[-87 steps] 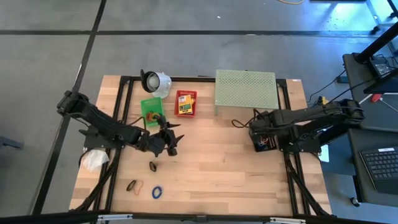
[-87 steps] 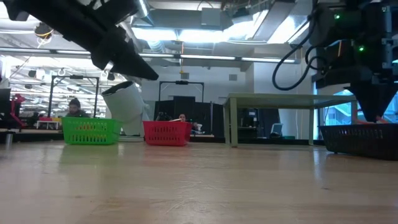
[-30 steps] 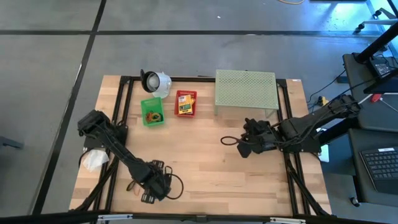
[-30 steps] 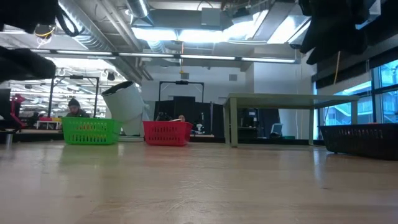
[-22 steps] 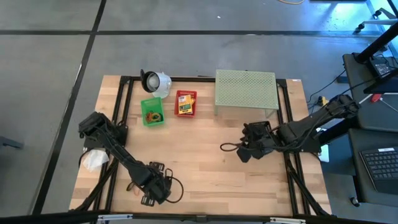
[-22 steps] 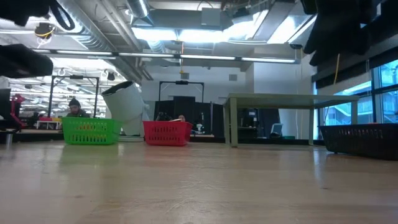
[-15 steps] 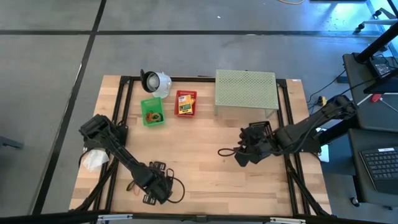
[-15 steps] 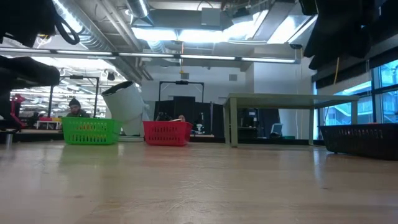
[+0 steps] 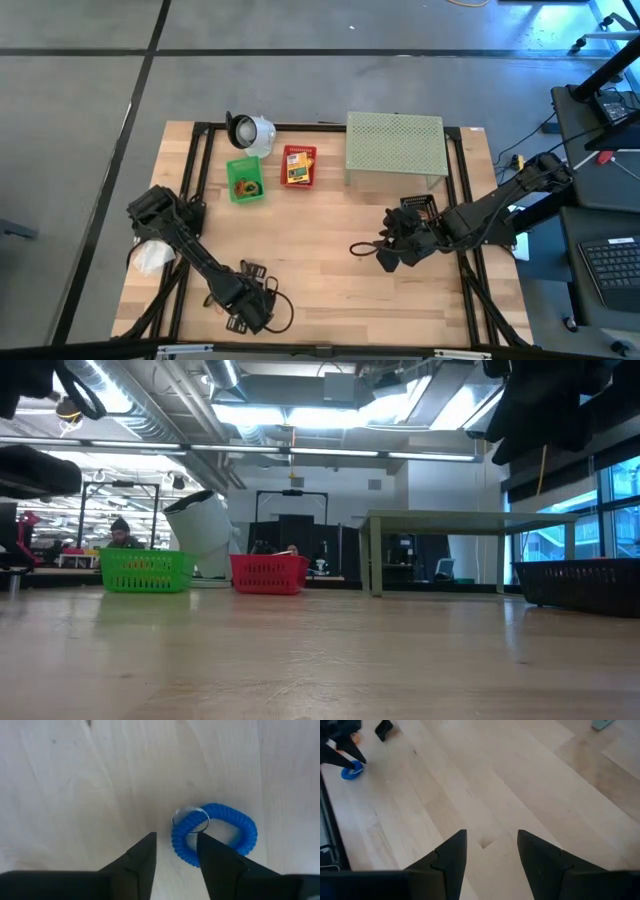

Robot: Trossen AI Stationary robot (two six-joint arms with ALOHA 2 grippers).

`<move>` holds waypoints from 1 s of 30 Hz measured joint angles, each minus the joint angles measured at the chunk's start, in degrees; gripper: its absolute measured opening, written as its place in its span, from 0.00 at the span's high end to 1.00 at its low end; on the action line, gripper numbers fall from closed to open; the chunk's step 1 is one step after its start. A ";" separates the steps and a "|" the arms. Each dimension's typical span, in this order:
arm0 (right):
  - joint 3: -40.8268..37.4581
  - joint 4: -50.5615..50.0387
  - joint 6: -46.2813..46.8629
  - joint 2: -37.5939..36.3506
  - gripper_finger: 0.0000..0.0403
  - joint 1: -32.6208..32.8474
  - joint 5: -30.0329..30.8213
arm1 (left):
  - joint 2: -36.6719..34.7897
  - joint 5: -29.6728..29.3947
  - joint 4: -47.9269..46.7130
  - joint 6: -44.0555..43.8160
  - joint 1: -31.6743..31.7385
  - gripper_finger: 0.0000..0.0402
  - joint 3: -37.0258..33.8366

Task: Pick & Place Office Desk Supplies
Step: Put the blue spring keychain into the green basket

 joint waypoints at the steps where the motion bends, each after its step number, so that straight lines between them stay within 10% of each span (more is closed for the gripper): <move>1: 0.00 0.34 -0.22 0.00 0.56 0.00 0.00 | 0.38 -0.16 0.15 0.00 0.00 0.68 0.02; 16: 0.00 2.89 -1.56 0.00 0.56 0.04 0.00 | 2.47 0.41 -0.02 3.31 -0.63 0.97 0.13; 30: 0.00 3.00 -1.95 0.00 0.56 0.09 0.15 | -2.64 -2.41 -0.59 3.25 -0.63 0.99 -0.11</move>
